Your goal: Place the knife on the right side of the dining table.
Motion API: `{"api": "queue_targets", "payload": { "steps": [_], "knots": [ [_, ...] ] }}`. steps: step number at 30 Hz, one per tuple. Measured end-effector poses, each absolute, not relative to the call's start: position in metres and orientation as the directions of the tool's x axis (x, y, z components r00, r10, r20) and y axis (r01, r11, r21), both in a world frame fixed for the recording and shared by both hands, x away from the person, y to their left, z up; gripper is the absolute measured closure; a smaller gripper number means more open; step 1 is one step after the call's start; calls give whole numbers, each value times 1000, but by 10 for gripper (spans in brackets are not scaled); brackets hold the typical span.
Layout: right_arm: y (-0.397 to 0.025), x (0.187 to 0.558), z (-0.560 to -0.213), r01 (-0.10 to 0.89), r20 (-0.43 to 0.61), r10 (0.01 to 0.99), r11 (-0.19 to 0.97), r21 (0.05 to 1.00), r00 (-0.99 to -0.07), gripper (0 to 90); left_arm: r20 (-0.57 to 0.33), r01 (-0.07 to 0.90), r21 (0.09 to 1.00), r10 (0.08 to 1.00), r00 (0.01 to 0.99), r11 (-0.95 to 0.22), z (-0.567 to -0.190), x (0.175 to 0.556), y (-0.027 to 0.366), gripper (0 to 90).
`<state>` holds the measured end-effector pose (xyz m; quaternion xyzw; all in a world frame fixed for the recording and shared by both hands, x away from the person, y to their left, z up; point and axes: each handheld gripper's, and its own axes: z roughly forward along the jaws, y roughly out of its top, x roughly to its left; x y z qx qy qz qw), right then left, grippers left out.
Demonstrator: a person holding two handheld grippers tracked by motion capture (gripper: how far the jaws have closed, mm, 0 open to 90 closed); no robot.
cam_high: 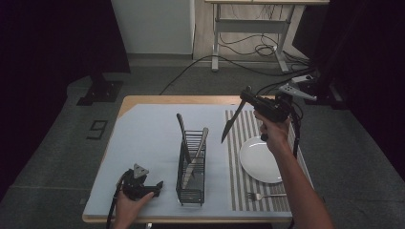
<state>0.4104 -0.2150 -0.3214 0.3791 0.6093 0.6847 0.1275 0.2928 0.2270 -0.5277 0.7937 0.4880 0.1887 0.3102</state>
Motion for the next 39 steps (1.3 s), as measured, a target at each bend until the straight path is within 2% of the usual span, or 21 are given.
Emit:
{"api": "queue_targets", "payload": {
  "steps": [11,28,39],
  "knots": [
    [-225,419,-353,325,395,669,-235,916,-630,838,-4,658,676,891,453,-332,-528,293,227,65],
    [-231,427,-370,342,395,708,-225,912,-586,837,-4,658,677,892,451,-329,-528,293,227,66],
    [-250,441,-377,338,412,756,-264,903,-509,837,-5,658,677,892,452,-329,-528,293,227,66]
  ]
}}
